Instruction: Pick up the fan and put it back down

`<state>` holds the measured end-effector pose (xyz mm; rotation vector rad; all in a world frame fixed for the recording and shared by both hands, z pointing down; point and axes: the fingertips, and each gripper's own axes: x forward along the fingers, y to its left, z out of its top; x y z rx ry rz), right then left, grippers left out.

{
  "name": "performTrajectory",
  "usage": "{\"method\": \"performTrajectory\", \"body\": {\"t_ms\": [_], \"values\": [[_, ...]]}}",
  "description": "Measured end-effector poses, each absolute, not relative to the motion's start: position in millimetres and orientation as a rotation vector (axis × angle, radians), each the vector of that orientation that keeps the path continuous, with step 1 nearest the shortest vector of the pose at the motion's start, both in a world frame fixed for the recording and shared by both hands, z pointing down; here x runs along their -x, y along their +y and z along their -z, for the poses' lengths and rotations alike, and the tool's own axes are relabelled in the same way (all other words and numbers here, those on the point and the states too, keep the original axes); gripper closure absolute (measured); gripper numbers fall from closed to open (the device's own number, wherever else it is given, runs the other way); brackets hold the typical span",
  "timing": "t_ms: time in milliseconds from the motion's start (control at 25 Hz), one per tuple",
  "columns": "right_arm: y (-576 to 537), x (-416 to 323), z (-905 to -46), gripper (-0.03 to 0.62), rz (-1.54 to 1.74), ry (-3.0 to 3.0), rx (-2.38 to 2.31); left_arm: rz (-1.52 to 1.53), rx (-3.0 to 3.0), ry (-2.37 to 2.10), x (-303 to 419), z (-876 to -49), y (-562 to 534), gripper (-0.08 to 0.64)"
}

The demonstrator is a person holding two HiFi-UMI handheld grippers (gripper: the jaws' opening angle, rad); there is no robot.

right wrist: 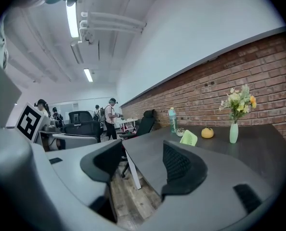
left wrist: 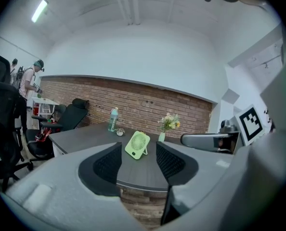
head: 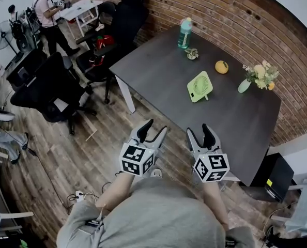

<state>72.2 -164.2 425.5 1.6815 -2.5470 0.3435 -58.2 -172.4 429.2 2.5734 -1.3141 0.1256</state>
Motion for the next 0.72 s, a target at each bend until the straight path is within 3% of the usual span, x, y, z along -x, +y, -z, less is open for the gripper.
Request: {"method": "performTrajectory", "body": {"t_ms": [720], "values": [[-254, -69, -436, 0.341, -0.362, -2.507, -1.730, -0.140, -2.575, -1.264, 68, -443, -262, 0.347]]}}
